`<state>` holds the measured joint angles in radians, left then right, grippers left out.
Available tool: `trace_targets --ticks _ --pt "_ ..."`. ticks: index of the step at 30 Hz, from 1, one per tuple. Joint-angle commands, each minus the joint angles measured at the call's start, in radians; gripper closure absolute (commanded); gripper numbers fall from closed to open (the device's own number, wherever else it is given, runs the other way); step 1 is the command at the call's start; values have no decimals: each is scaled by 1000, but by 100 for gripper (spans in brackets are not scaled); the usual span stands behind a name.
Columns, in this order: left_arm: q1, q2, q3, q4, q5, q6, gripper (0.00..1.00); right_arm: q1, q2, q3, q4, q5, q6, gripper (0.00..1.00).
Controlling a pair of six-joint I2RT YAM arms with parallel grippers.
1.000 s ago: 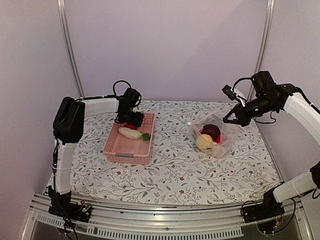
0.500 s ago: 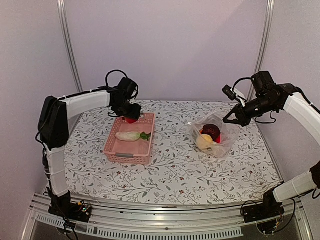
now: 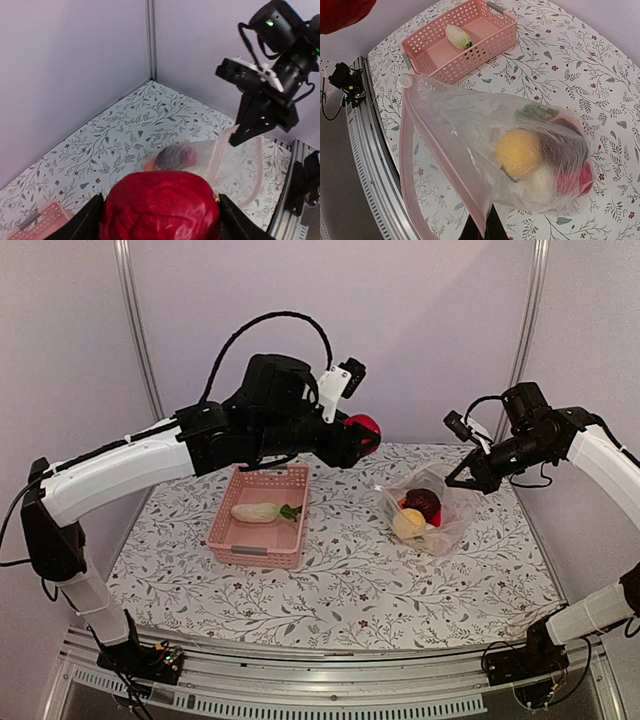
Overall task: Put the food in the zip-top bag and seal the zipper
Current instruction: Place the fake vegetable in the zipper food storage bag.
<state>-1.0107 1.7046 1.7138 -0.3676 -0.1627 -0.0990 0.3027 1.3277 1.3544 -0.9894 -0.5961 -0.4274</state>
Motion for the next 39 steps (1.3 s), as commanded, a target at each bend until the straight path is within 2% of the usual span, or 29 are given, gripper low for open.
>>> trace_targets --ticks 1,4,8,14,15,20,23,30,34,36,39 --pt "-72 -21 -17 182 149 119 43 7 15 45 -49 -60 -5 100" --pt "-105 7 -43 246 208 141 43 6 25 75 -67 -61 -2 100" --pt "-141 99 -1 242 200 147 45 7 37 117 -96 -48 -2 100" --pt "-180 242 114 204 65 188 45 7 39 129 -105 -24 6 100" --pt "-181 269 139 196 40 188 42 7 39 129 -104 -16 9 100" --pt "-191 376 279 146 -116 190 18 7 46 136 -102 16 29 100" --pt "-196 378 283 156 -145 196 9 6 47 144 -103 20 31 100" --pt "-212 262 199 237 -111 191 9 6 48 133 -98 13 30 100" --pt "-226 128 62 291 -127 206 13 6 48 132 -94 10 29 100" --pt "-226 44 -56 325 -73 250 21 6 45 132 -97 10 26 100" --pt "-226 -41 -191 292 131 371 31 6 40 130 -105 3 18 100"
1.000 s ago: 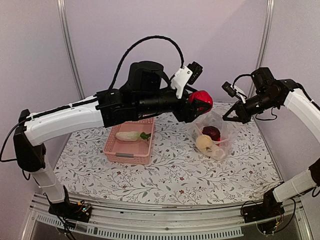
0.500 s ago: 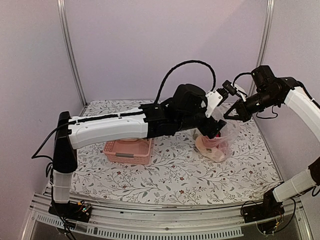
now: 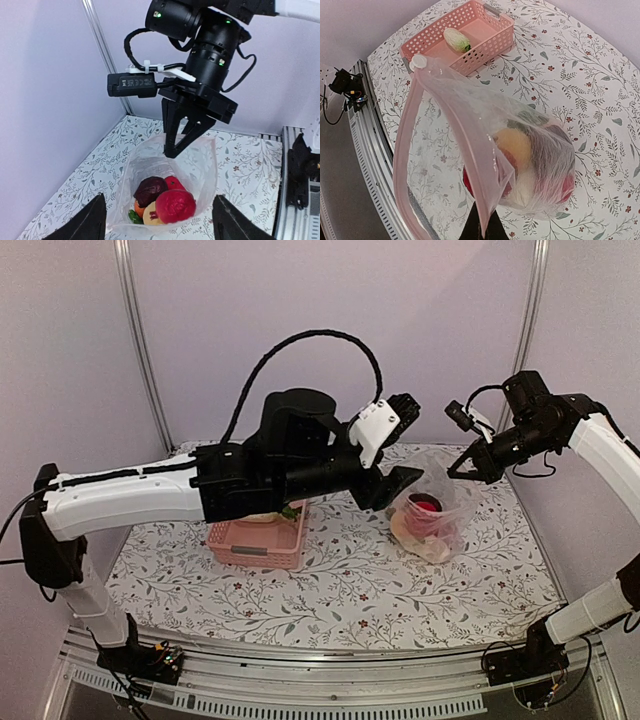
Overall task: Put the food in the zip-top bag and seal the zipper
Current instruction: Place the fake vegetable in the zipper food storage bag, then adjust the zipper food storage bag at the center of the board.
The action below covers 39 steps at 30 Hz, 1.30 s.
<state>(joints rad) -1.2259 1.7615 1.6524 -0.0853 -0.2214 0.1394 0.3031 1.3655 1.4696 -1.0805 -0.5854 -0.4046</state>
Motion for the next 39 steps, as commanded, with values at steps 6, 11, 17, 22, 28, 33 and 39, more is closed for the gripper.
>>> trace_targets --ticks 6,11,17,22,28,33,39 --pt "-11 -24 11 -246 255 319 28 9 -7 -11 -16 -26 -24 100" --pt "-11 146 193 -375 242 459 28 15 -16 -18 -22 -22 -30 100" --pt "-6 322 352 -479 127 549 48 21 -24 -10 -50 -7 -34 100" --pt "-6 348 394 -520 114 571 64 21 -28 7 -75 -2 -43 100" --pt "-10 348 447 -503 47 580 100 21 -15 49 -78 17 -44 100" --pt "-58 304 439 -371 -135 655 100 21 -5 79 -12 193 -21 100" --pt "-23 340 396 -299 -152 603 100 21 33 114 21 254 11 100"
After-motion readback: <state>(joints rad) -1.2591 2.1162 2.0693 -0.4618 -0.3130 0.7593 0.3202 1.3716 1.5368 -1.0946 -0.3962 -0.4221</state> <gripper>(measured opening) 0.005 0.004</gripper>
